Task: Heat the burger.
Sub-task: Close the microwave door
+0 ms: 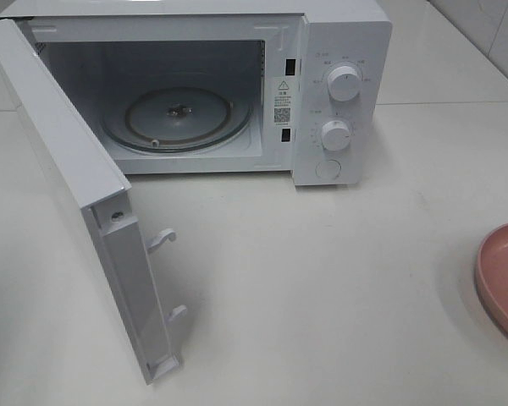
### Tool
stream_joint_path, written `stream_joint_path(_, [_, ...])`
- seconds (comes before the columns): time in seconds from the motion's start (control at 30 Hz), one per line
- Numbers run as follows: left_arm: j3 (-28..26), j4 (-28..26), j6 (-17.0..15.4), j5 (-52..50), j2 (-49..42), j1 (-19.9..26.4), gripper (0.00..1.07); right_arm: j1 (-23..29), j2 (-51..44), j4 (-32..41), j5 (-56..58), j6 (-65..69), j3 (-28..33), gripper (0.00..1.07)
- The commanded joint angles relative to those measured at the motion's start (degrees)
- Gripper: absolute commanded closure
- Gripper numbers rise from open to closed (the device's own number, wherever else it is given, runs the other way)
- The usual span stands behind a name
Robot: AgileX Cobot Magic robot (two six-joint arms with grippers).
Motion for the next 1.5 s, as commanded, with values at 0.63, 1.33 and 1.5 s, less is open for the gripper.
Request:
stream_joint_path(0.63, [16.39,6.53,-3.9,-66.0,36.84,0.17,1.07,-0.23,-1.49,0.46,-0.63,-0.06,0.17,0.34])
stream_joint_path(1.33, [2.41,14.73,-9.17,-78.5,67.44,-11.06,1.07,-0.23,-1.49,0.46,-0.63,-0.06,0.17,0.34])
stream_joint_path(1.5, [-2.23,14.21,-9.22,-79.01,72.94,-15.81,1.07,-0.23,-1.49,0.46,-0.63,-0.06,0.17,0.34])
